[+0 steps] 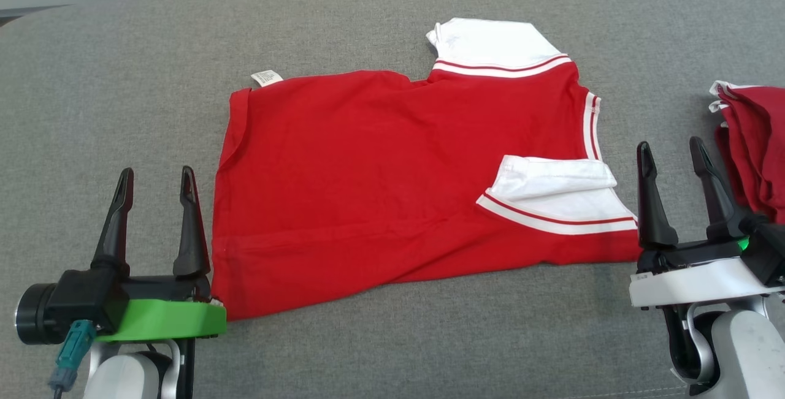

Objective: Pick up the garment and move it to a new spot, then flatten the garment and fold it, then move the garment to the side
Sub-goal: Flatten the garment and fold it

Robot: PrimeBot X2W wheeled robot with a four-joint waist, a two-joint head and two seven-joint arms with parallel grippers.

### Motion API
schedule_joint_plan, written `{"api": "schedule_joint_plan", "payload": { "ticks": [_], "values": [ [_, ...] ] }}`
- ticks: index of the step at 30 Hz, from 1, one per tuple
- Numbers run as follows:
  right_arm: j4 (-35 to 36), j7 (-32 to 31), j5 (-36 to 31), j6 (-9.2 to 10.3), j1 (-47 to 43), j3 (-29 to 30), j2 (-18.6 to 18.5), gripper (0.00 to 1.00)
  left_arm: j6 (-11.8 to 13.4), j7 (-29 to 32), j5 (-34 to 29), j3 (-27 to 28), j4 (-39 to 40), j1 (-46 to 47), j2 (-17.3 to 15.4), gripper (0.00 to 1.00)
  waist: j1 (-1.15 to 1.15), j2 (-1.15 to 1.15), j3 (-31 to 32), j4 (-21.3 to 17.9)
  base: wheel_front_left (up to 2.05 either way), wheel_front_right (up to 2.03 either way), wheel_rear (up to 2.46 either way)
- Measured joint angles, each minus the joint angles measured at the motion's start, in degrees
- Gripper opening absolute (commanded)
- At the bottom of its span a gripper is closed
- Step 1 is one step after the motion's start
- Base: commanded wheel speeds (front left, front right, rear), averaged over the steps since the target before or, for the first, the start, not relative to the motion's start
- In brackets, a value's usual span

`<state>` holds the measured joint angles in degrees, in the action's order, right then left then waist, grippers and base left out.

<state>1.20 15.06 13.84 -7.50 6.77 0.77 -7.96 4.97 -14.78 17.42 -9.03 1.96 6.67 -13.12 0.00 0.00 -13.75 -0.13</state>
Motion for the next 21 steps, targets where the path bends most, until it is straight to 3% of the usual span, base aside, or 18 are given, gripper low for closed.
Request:
{"api": "schedule_joint_plan", "payload": {
  "ticks": [12,21],
  "values": [
    [-0.7,0.0,-0.5,0.0,-0.7,-0.4,0.4,1.0,-1.5,0.0,-0.5,0.4,-2.1,-0.7,0.9,1.0,0.0,0.0,0.6,0.5,0.0,0.0,0.0],
    [-12.1,0.0,0.3,0.0,-1.6,-0.6,-0.5,1.0,-3.3,0.2,1.4,-2.4,-11.2,-2.5,3.3,1.0,0.0,0.0,-0.5,1.1,0.0,0.0,0.0]
  ]
}}
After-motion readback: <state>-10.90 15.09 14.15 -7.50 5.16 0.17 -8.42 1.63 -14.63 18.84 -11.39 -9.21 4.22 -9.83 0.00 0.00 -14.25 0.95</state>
